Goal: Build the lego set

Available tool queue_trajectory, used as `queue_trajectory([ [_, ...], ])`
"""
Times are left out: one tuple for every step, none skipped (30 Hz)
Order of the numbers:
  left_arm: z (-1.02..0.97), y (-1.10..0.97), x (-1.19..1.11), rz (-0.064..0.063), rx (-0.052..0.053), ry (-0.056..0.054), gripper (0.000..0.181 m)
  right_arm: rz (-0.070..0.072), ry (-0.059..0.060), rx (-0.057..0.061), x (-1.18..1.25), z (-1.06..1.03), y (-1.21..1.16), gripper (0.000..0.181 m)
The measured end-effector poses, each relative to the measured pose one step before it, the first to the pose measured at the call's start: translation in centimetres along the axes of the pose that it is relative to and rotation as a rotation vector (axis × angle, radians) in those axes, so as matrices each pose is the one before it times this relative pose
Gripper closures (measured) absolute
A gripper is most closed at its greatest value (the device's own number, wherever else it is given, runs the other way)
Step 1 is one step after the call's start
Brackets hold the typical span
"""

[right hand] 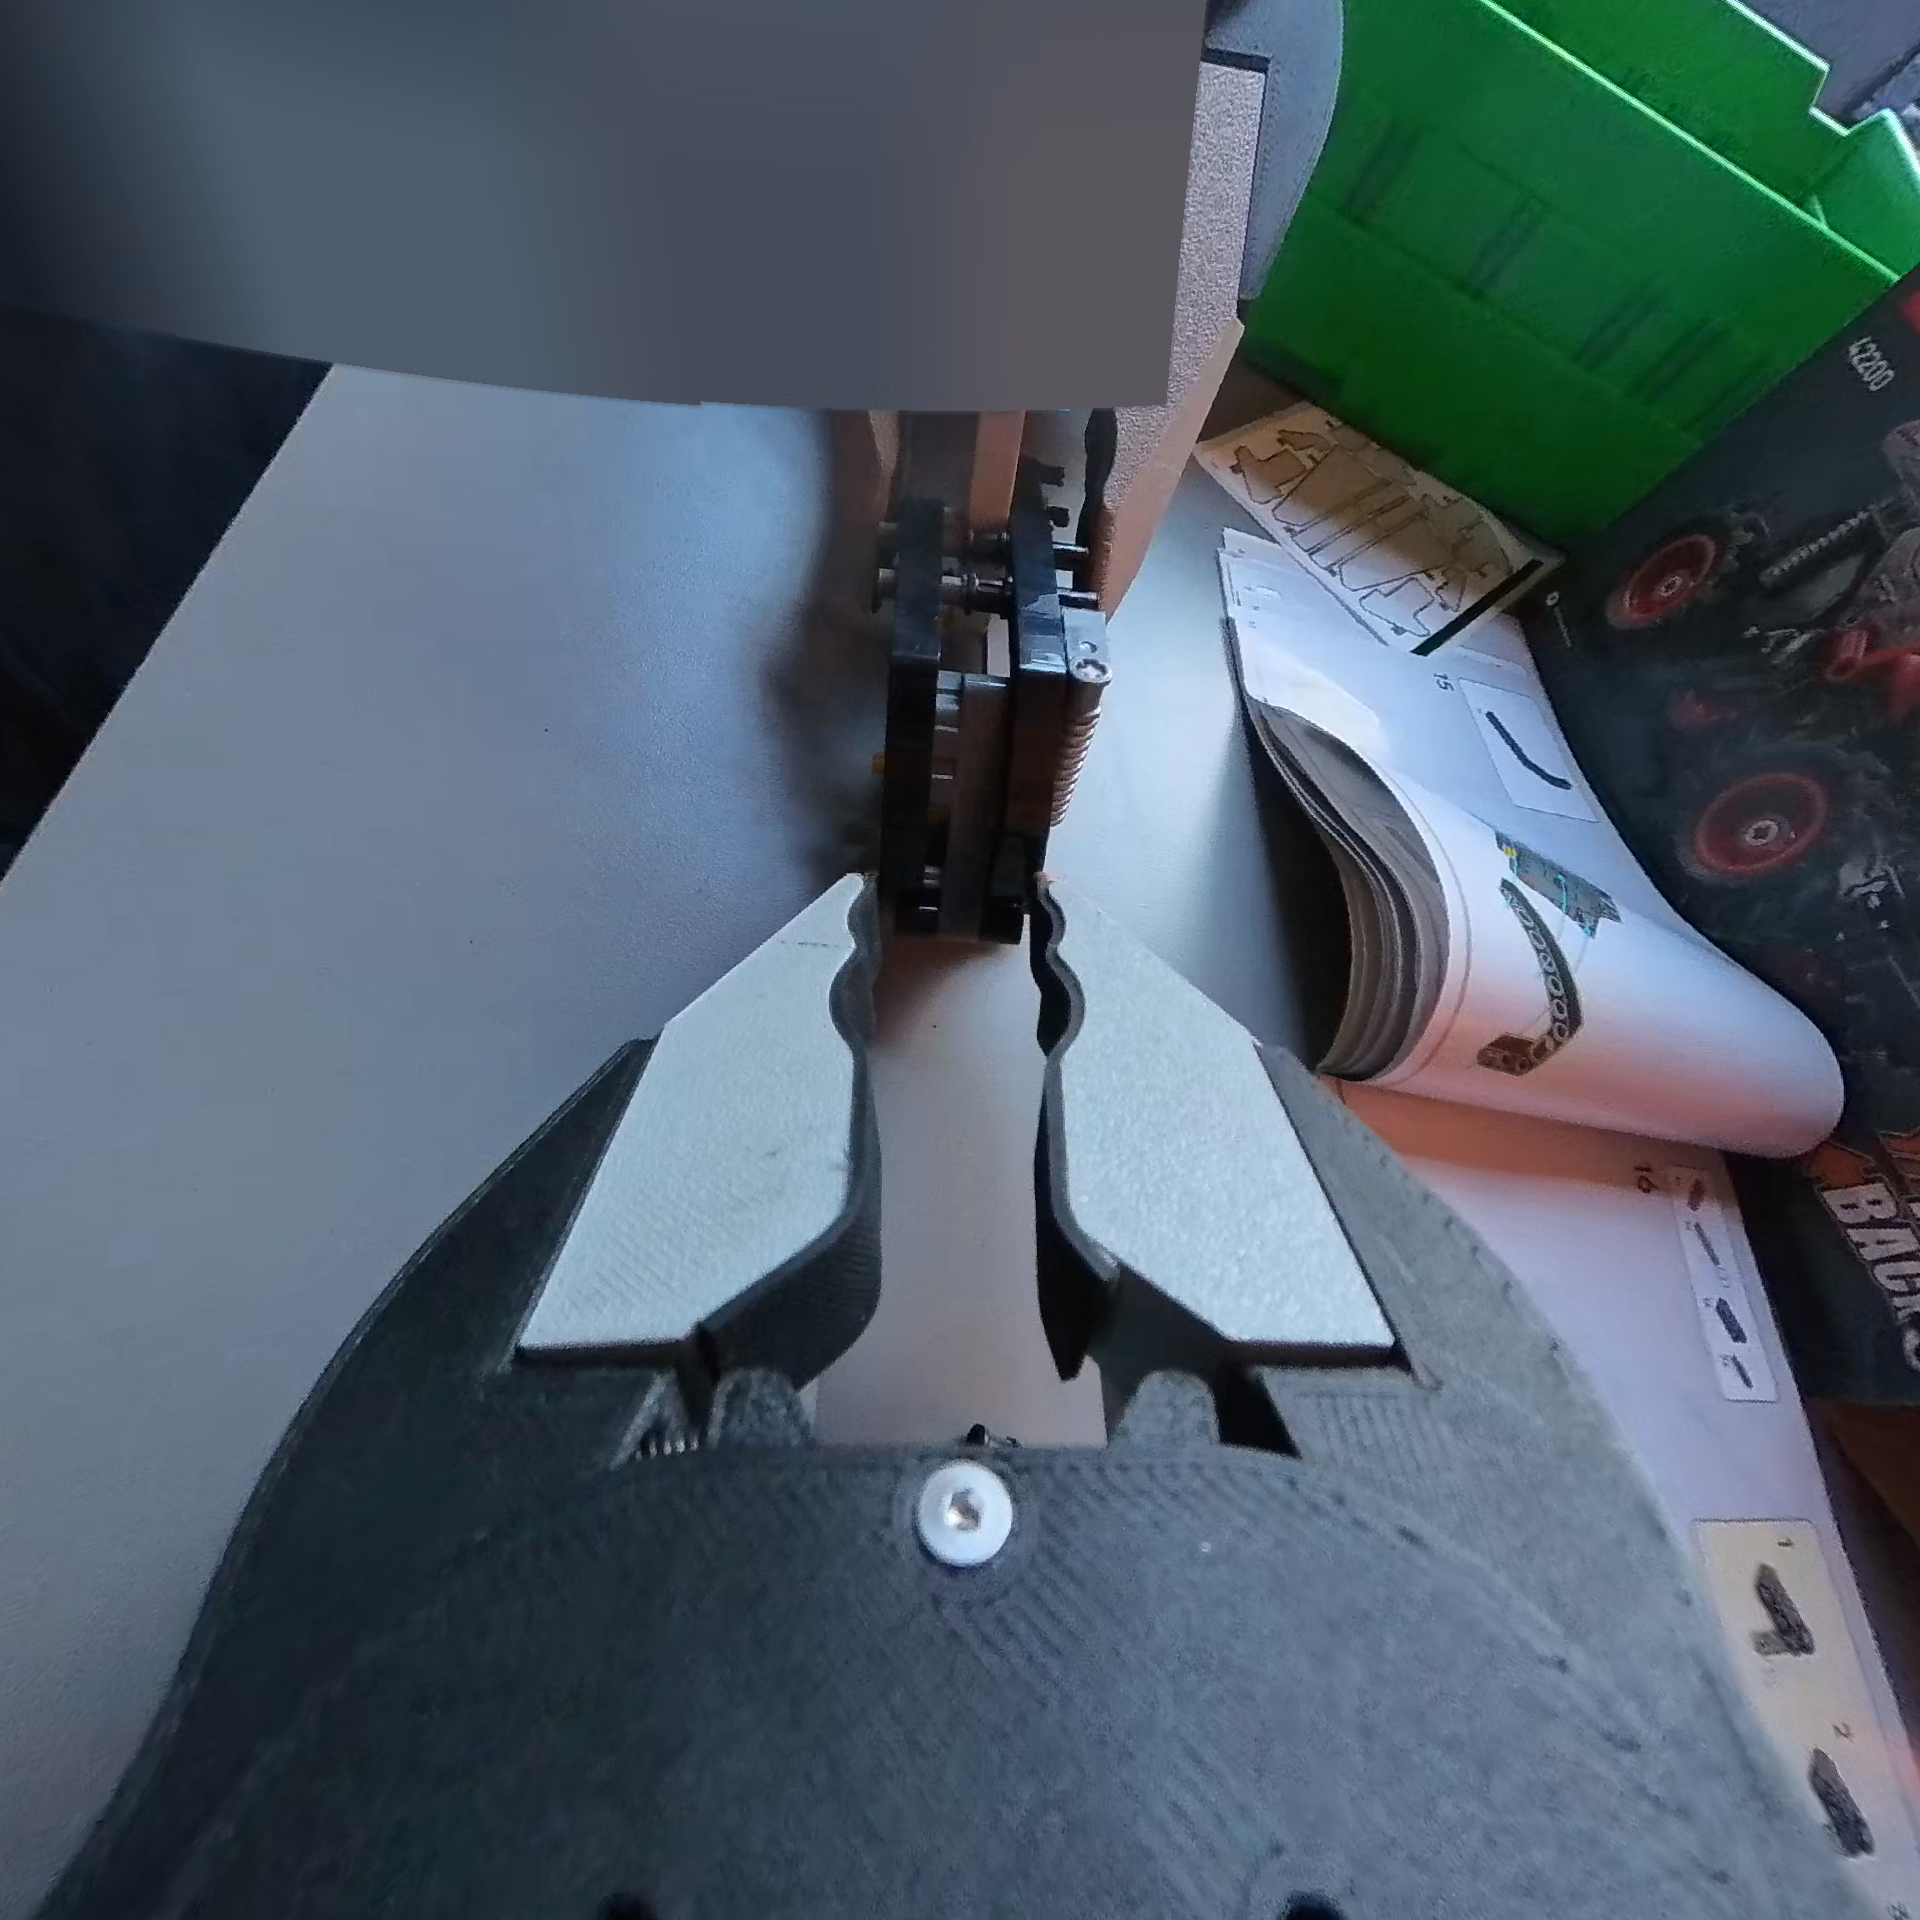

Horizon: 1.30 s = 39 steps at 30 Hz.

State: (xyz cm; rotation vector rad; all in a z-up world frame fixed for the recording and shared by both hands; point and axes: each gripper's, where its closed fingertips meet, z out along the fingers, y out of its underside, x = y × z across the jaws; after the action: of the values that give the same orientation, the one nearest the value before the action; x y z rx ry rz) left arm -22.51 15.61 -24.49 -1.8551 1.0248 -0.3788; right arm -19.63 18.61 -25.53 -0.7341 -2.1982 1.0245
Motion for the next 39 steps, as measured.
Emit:
queue_trajectory([
  [0.004, 0.009, -0.018, -0.0085, 0.0001, 0.0036, 0.145, 0.0034, -0.0019, -0.0004, 0.020, 0.016, 0.005, 0.156],
  [-0.020, -0.004, -0.021, -0.0056, 0.0008, 0.0017, 0.145, -0.0002, 0.0016, -0.0011, 0.020, 0.009, 0.016, 0.156],
  [-0.012, -0.019, 0.005, -0.0005, 0.0016, 0.0005, 0.145, -0.0056, 0.0038, -0.0009, 0.002, 0.019, 0.001, 0.156],
  [-0.017, 0.004, 0.023, 0.0015, 0.0000, -0.0002, 0.145, -0.0083, 0.0043, -0.0008, -0.012, 0.012, -0.010, 0.156],
  [-0.017, 0.020, 0.054, 0.0008, -0.0007, 0.0005, 0.145, -0.0077, 0.0019, 0.0001, -0.044, 0.013, -0.018, 0.157],
  [-0.020, 0.009, 0.055, -0.0010, -0.0004, 0.0008, 0.145, -0.0039, 0.0007, -0.0003, -0.040, 0.025, -0.005, 0.157],
  [-0.032, 0.004, -0.013, -0.0032, 0.0007, -0.0013, 0.145, 0.0020, 0.0006, -0.0022, 0.021, 0.025, 0.014, 0.157],
  [-0.038, 0.013, -0.012, -0.0074, 0.0000, 0.0014, 0.145, 0.0089, -0.0029, -0.0031, 0.020, 0.036, 0.014, 0.158],
  [-0.028, 0.014, -0.009, -0.0097, -0.0001, 0.0035, 0.145, 0.0118, -0.0049, -0.0026, -0.006, 0.032, 0.006, 0.158],
  [-0.038, -0.013, -0.014, -0.0092, 0.0020, 0.0038, 0.145, 0.0076, -0.0039, -0.0027, 0.011, 0.044, 0.013, 0.158],
  [-0.045, -0.054, -0.023, -0.0091, 0.0051, 0.0031, 0.145, 0.0029, -0.0017, -0.0029, 0.006, 0.053, 0.021, 0.158],
  [-0.057, -0.062, 0.010, -0.0108, 0.0051, 0.0041, 0.145, 0.0059, -0.0040, -0.0021, 0.003, 0.055, 0.017, 0.159],
  [-0.047, -0.047, -0.017, -0.0089, 0.0038, 0.0011, 0.145, 0.0174, -0.0085, -0.0004, 0.010, 0.063, -0.021, 0.159],
  [-0.034, 0.043, -0.037, -0.0064, -0.0017, -0.0015, 0.145, 0.0359, -0.0184, 0.0034, 0.014, 0.045, -0.063, 0.159],
  [-0.029, 0.124, -0.044, -0.0089, -0.0062, 0.0008, 0.145, 0.0464, -0.0247, 0.0068, -0.008, 0.005, -0.104, 0.159],
  [0.004, 0.109, -0.127, -0.0102, -0.0066, -0.0045, 0.145, 0.0313, -0.0098, 0.0073, 0.105, -0.060, -0.082, 0.159],
  [0.066, -0.016, -0.108, -0.0069, -0.0003, -0.0042, 0.145, 0.0033, 0.0083, 0.0110, 0.095, -0.094, -0.128, 0.158],
  [0.086, 0.066, -0.081, 0.0004, -0.0073, -0.0075, 0.145, -0.0107, 0.0137, 0.0283, -0.019, -0.132, -0.418, 0.154],
  [0.060, -0.027, -0.021, 0.0020, -0.0002, -0.0047, 0.145, -0.0093, 0.0139, 0.0272, -0.019, -0.135, -0.430, 0.151],
  [0.041, -0.022, 0.055, -0.0016, -0.0003, 0.0019, 0.145, -0.0093, 0.0166, 0.0021, 0.145, -0.013, -0.056, 0.154],
  [0.011, -0.025, 0.013, -0.0001, 0.0005, 0.0000, 0.145, -0.0090, 0.0104, -0.0040, 0.120, 0.026, 0.065, 0.157],
  [0.000, -0.002, 0.015, 0.0016, -0.0001, -0.0002, 0.145, -0.0016, -0.0007, 0.0000, -0.019, -0.009, 0.000, 0.157],
  [0.000, -0.001, 0.018, 0.0015, -0.0001, 0.0000, 0.145, 0.0021, -0.0028, 0.0001, -0.018, 0.000, 0.006, 0.157],
  [0.006, -0.003, 0.004, -0.0012, 0.0000, 0.0002, 0.145, 0.0064, -0.0048, 0.0001, 0.003, -0.004, 0.002, 0.157],
  [0.020, -0.022, 0.008, -0.0038, 0.0002, 0.0019, 0.145, 0.0061, -0.0046, -0.0017, -0.013, -0.014, 0.020, 0.158],
  [0.012, -0.006, 0.030, -0.0016, 0.0000, 0.0024, 0.145, -0.0019, 0.0000, -0.0028, -0.043, -0.016, 0.026, 0.158],
  [0.000, 0.001, 0.019, -0.0015, 0.0001, 0.0016, 0.145, -0.0080, 0.0048, -0.0037, 0.001, -0.008, 0.028, 0.158],
  [0.006, 0.005, 0.003, -0.0025, -0.0008, 0.0000, 0.145, -0.0072, 0.0072, -0.0045, 0.021, 0.002, 0.027, 0.160],
  [-0.004, -0.001, -0.005, -0.0006, 0.0003, -0.0012, 0.145, -0.0059, 0.0038, -0.0042, 0.008, 0.005, 0.019, 0.160],
  [-0.008, 0.006, 0.001, 0.0005, -0.0004, -0.0022, 0.145, -0.0014, 0.0018, -0.0050, 0.016, 0.001, 0.009, 0.161],
  [0.004, 0.009, 0.012, 0.0029, -0.0005, -0.0027, 0.145, -0.0028, 0.0011, -0.0042, 0.002, -0.003, 0.011, 0.161],
  [0.001, 0.005, -0.008, -0.0002, -0.0008, -0.0021, 0.145, -0.0025, 0.0002, -0.0046, 0.014, -0.001, 0.021, 0.161],
  [-0.013, 0.003, -0.023, -0.0084, 0.0001, 0.0007, 0.145, 0.0006, 0.0001, -0.0022, 0.043, 0.030, 0.003, 0.161],
  [-0.023, -0.003, -0.094, -0.0185, 0.0009, 0.0011, 0.145, 0.0132, -0.0016, 0.0042, 0.127, 0.058, -0.007, 0.161],
  [-0.020, -0.007, -0.155, -0.0301, 0.0013, 0.0026, 0.145, 0.0250, -0.0060, 0.0096, 0.177, 0.060, -0.024, 0.160],
  [0.009, -0.039, -0.141, -0.0268, 0.0039, 0.0012, 0.145, 0.0276, -0.0136, 0.0109, 0.161, 0.021, -0.034, 0.160],
  [0.031, -0.054, -0.090, -0.0135, 0.0023, -0.0030, 0.145, 0.0193, -0.0137, 0.0063, 0.139, -0.031, -0.047, 0.160],
  [0.064, -0.047, -0.161, -0.0062, -0.0002, -0.0105, 0.145, -0.0003, 0.0084, 0.0032, 0.239, -0.022, -0.028, 0.159],
  [0.092, -0.079, -0.099, -0.0115, -0.0010, -0.0082, 0.145, -0.0227, 0.0260, 0.0023, 0.247, -0.006, -0.056, 0.158],
])
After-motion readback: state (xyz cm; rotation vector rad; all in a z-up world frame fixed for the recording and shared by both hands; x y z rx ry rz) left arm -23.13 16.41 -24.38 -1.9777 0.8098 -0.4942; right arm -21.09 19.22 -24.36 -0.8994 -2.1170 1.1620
